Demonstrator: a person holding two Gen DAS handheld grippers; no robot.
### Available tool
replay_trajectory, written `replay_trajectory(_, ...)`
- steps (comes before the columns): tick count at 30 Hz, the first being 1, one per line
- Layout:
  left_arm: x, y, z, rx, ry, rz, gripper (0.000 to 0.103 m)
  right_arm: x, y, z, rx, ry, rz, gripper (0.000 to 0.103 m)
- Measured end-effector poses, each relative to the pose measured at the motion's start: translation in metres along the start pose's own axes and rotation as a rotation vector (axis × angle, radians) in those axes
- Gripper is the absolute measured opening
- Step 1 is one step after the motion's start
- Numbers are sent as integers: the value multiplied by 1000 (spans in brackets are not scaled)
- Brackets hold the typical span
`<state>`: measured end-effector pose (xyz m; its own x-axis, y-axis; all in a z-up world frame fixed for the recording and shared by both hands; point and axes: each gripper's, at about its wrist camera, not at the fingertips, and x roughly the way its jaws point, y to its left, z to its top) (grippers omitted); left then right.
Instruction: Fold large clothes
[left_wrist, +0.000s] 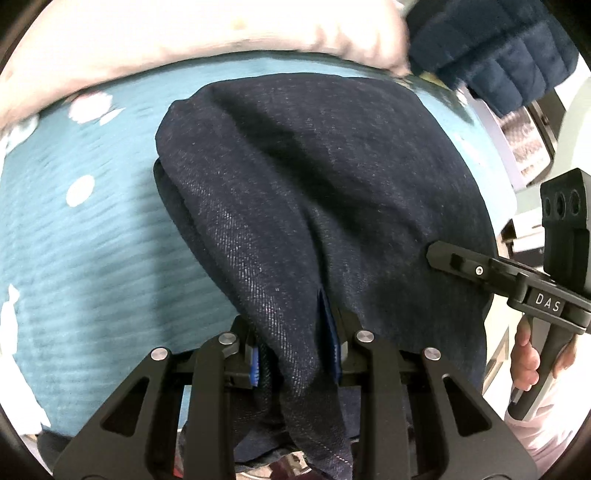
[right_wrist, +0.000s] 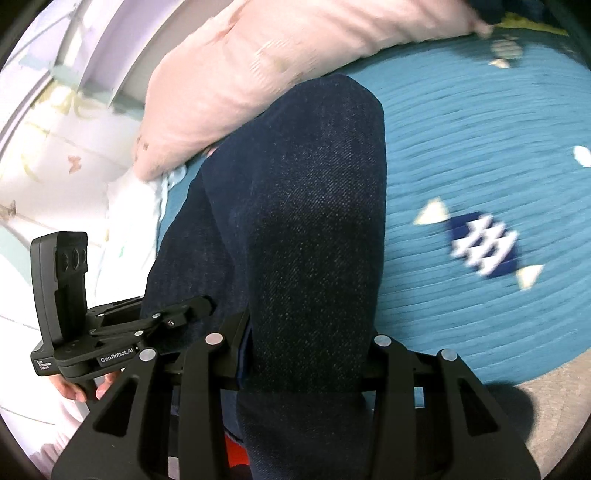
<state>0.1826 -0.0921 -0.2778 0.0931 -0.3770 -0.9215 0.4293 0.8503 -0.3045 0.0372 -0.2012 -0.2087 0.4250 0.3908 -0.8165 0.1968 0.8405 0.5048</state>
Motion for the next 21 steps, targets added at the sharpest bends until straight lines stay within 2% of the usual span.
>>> replay_trajectory(10,66,-162,92,145,7,-60,25,-102,-123,60,16,-81,-81,36)
replay_trajectory(14,95,-213,128,181,3,-89,25,-137,-175,85,1,-115,-112,36)
replay_trajectory(17,126,-246,152,197,14,-111,25,-152,-223,105,-4,-119,-136,36)
replay_trajectory(21,185,-272,173,194,65,-115,25,-144,-283,120,-30,-83,-141,36)
